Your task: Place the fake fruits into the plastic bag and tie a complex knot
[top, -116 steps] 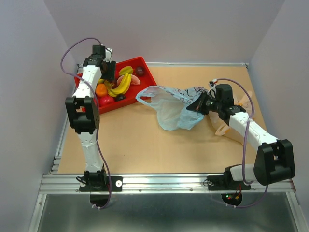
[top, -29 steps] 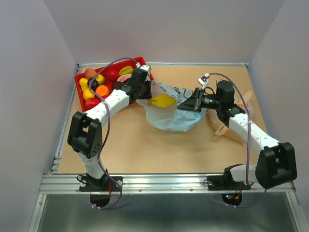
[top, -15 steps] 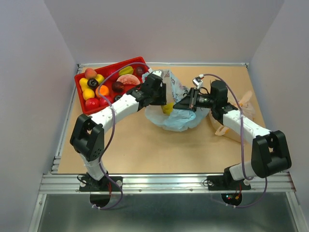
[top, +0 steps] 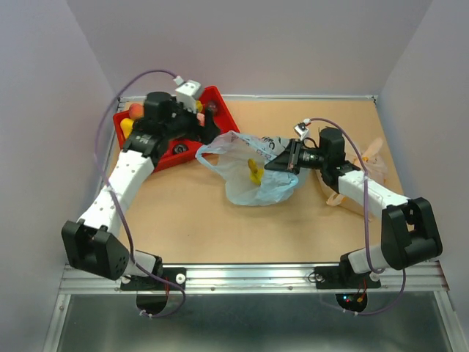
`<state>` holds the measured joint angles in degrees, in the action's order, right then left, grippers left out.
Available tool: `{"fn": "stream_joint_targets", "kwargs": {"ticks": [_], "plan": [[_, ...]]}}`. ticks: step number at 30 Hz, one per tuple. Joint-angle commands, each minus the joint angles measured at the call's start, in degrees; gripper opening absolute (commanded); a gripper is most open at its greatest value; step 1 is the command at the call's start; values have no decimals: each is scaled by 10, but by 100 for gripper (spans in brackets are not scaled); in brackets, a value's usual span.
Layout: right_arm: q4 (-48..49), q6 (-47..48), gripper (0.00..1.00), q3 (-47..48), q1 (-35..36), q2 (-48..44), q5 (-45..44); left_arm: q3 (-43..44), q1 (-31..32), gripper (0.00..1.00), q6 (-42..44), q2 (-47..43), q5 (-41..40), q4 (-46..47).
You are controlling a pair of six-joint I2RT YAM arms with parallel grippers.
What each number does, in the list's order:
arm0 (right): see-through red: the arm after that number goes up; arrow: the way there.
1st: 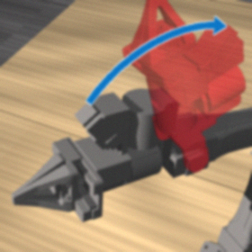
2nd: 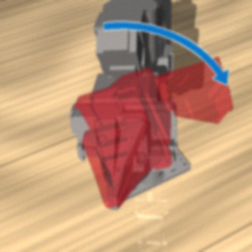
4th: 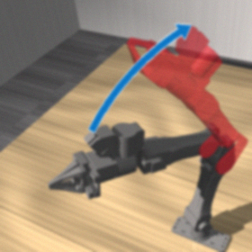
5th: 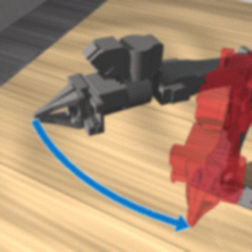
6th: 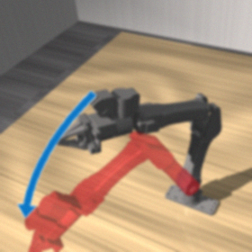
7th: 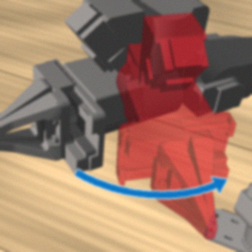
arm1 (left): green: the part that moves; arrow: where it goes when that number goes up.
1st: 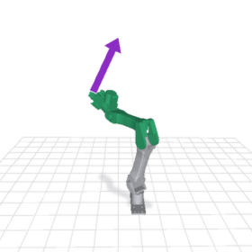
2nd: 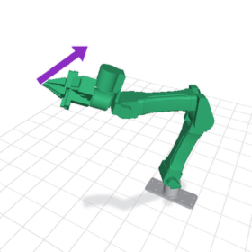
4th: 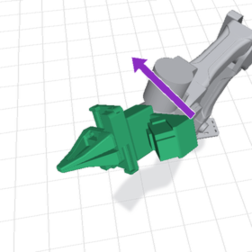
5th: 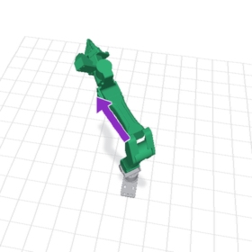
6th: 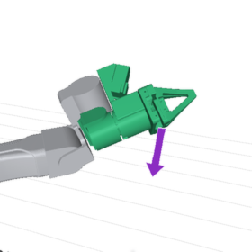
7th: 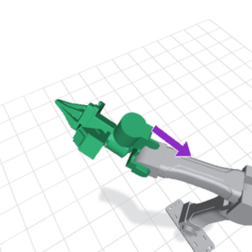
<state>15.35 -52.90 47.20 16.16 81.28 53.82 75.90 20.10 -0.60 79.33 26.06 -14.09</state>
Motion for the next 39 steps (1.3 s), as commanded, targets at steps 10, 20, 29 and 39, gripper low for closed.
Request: {"fn": "stream_joint_targets", "kwargs": {"ticks": [10, 20, 29, 39], "plan": [[-81, 104, 0, 18, -3, -9, -55, 126, -124, 91, 167, 191, -145, -18], [-127, 142, 0, 41, -3, -15, -63, 258, -136, 96, 179, 383, -225, -44], [-151, 155, 0, 63, -3, -14, -62, 292, -140, 97, 165, 449, -233, -66], [-178, 165, 0, 79, -3, -8, -59, 298, -159, 83, 140, 458, -197, -82]]}}
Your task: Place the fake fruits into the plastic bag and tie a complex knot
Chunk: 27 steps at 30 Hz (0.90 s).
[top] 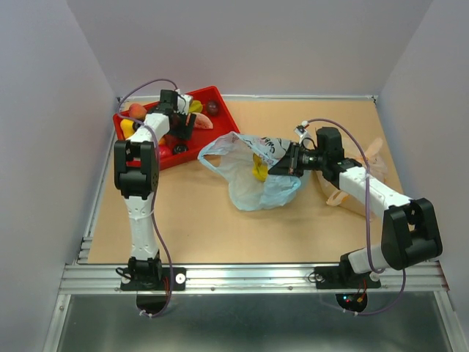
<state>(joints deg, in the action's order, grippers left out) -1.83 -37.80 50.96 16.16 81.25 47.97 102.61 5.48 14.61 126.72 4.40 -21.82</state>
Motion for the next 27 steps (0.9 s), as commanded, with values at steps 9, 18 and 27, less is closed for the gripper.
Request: {"fn": "stream_joint_targets", "kwargs": {"ticks": [9, 18, 27], "plan": [[-16, 13, 0, 60, -3, 5, 3, -86, -35, 70, 4, -181, 109, 92], [-17, 15, 0, 64, -3, 9, 3, -34, -35, 98, 13, -116, 124, 48], [-20, 20, 0, 65, -3, 18, 5, 19, -28, 99, -4, -43, 161, 13]]}}
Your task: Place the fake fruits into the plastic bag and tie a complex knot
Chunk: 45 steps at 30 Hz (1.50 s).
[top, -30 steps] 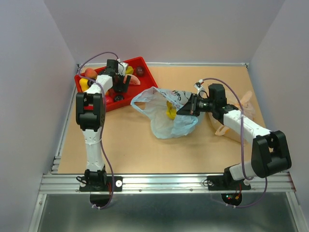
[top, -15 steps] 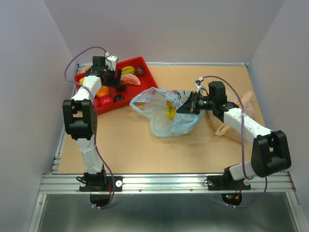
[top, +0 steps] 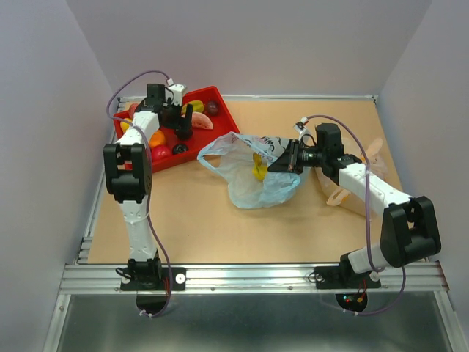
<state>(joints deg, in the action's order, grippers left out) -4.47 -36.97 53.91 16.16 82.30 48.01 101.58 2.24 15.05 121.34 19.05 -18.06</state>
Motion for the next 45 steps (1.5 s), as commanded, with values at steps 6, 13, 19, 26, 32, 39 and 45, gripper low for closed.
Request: {"fn": "stream_joint_targets", "kwargs": {"ticks": [6, 13, 19, 26, 32, 39, 45], "plan": [[8, 14, 0, 38, -3, 12, 5, 11, 5, 99, 0, 49, -17, -21], [7, 14, 0, 35, -3, 11, 4, 24, 10, 99, 15, 59, 13, 9], [7, 16, 0, 38, -3, 16, 4, 43, 15, 92, 37, 73, 13, 12], [4, 23, 0, 39, -3, 8, 5, 36, 15, 52, 44, 62, 27, 15], [3, 20, 0, 49, -3, 7, 9, -29, 12, 26, 46, -63, 99, 17], [3, 2, 0, 72, -3, 5, 22, -179, 24, 25, 38, -279, 246, 63], [5, -3, 0, 99, -3, 10, 29, -248, 106, 25, 49, -327, 277, 64]]}}
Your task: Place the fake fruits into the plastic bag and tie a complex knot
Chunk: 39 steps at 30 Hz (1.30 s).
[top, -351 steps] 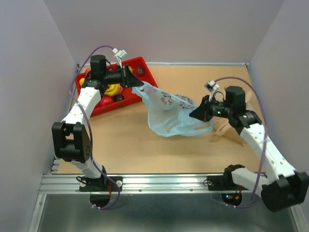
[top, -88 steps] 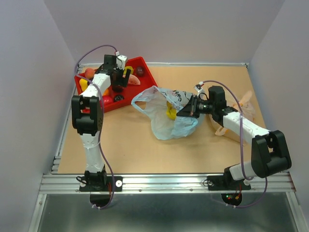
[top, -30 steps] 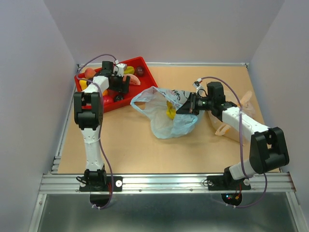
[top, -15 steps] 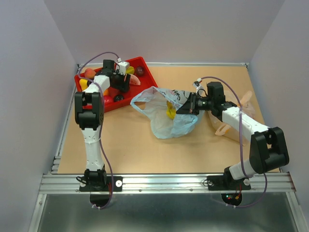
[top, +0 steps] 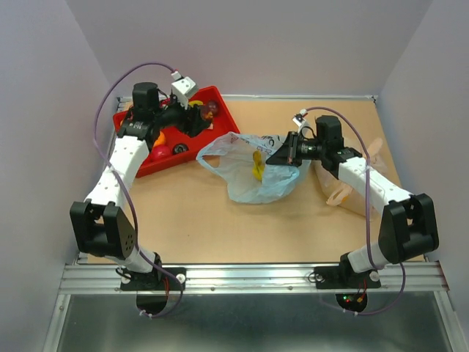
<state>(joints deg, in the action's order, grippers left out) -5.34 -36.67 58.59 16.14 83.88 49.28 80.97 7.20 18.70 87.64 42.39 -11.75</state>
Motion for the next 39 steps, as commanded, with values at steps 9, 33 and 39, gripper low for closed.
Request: {"fn": "stream_joint_targets", "kwargs": {"ticks": [9, 33, 39], "plan": [[15, -4, 0, 93, -2, 1, 31, -82, 157, 24, -39, 48, 116, 51], [10, -72, 1, -24, -35, -99, 9, -138, 272, 99, -411, 180, -45, 474], [-9, -31, 0, -61, -67, -93, -1, -168, 242, 99, -248, 37, 45, 286]]}}
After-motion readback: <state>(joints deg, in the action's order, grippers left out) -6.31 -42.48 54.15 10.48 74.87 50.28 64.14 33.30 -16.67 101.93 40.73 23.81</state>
